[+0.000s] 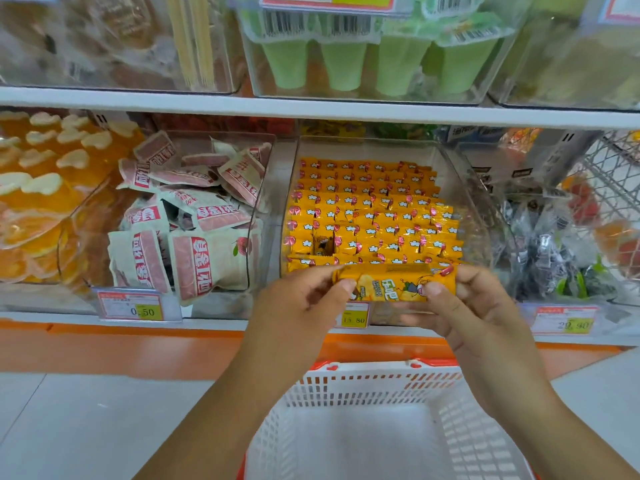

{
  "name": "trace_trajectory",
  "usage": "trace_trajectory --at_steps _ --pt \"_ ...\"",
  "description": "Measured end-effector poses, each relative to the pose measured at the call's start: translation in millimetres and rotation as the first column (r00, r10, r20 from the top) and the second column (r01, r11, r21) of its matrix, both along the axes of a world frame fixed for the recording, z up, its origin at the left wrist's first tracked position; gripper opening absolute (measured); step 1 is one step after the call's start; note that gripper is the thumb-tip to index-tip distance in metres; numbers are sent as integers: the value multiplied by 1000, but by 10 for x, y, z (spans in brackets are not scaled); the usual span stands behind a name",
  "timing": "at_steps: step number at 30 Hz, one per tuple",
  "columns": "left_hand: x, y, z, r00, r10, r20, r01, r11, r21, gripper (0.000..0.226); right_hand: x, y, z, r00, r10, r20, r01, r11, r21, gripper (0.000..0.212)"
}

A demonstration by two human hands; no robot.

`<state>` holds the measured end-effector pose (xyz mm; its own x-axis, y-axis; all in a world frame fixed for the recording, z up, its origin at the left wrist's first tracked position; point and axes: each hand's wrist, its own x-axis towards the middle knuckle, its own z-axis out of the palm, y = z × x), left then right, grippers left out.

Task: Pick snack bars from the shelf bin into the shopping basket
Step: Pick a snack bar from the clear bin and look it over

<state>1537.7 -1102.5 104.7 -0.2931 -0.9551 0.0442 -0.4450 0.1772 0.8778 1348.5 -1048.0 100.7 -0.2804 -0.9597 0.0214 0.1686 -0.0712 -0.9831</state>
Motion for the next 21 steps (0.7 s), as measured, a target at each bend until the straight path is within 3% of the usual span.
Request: trace_trajectory --at_steps 2,6,9,13,15,18,21 --pt "-46 -6 -43 995 40 88 -33 996 -77 10 24 -19 31 998 -33 -58 34 999 15 41" --pt "-151 -53 -106 951 80 297 20 948 -319 50 1 -196 195 983 -67 -173 63 998 -27 24" --pt "-167 -116 -194 854 97 510 67 953 -294 69 -26 -479 342 935 -17 -355 -19 995 -97 19" --pt "-155 -115 -240 706 62 706 129 968 -214 72 1 -866 454 820 80 -566 -135 989 -57 17" --pt "-142 -93 -270 693 48 719 132 972 -192 73 39 -1022 474 693 144 -707 -196 981 7 19" --pt "-107 -39 -310 678 79 731 130 965 -226 75 85 -1213 518 376 228 -898 -273 953 128 22" --pt "-87 5 -312 683 64 728 130 970 -207 76 184 -1374 481 148 252 -956 -307 931 198 25"
